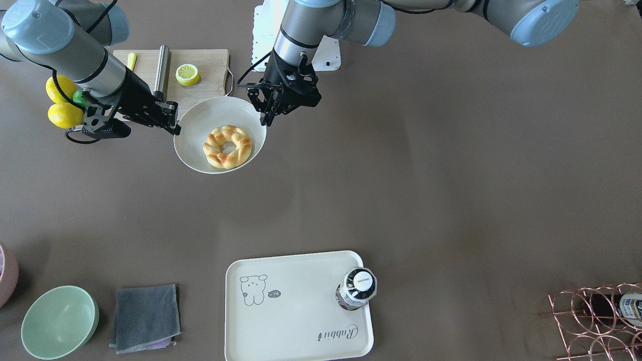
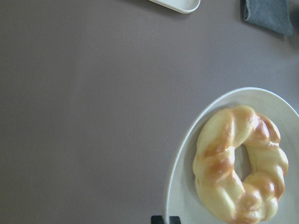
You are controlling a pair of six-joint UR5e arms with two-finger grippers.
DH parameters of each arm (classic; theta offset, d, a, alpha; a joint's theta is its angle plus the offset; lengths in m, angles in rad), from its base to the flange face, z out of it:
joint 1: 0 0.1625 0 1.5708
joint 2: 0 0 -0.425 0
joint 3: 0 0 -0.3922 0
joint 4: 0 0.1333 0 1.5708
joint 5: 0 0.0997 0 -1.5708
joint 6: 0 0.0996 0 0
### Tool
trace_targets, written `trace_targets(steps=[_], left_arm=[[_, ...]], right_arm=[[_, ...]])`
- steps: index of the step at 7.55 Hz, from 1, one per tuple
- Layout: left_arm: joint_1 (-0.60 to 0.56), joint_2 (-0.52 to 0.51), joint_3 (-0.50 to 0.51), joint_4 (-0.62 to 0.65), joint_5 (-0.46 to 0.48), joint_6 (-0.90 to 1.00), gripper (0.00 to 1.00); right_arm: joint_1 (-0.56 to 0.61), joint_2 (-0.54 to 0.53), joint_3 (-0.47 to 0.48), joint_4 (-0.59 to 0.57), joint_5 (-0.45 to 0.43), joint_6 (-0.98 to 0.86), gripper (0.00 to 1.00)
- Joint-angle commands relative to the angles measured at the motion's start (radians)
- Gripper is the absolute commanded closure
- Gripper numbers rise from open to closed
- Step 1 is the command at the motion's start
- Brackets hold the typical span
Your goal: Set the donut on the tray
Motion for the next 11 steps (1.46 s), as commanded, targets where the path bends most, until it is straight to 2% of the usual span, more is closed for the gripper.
trace_targets(steps=[1,2,4,5,7,11], left_arm=[[-0.003,0.008,-0.013,-0.001,-0.001,0.003,0.32],[-0.002,0.011,-0.022,0.001,0.001,0.003,0.02],[-0.020,0.102,-0.122,0.002,-0.030,0.014,0.02],[-0.052,0.160,-0.175,0.004,-0.098,0.050,0.02],[-0.113,0.262,-0.263,0.005,-0.162,0.099,0.01],[-0.279,0.437,-0.314,0.002,-0.301,0.275,0.02]], right_arm=[[0.027,0.002,-0.003,0.005,0.015,-0.001,1.00],[0.029,0.005,-0.003,0.006,0.014,0.000,1.00],[0.047,0.070,-0.050,-0.007,0.012,0.003,1.00],[0.066,0.119,-0.112,-0.007,0.012,0.003,1.00],[0.096,0.252,-0.268,-0.007,0.011,0.005,1.00],[0.136,0.530,-0.602,-0.007,0.002,0.062,1.00]])
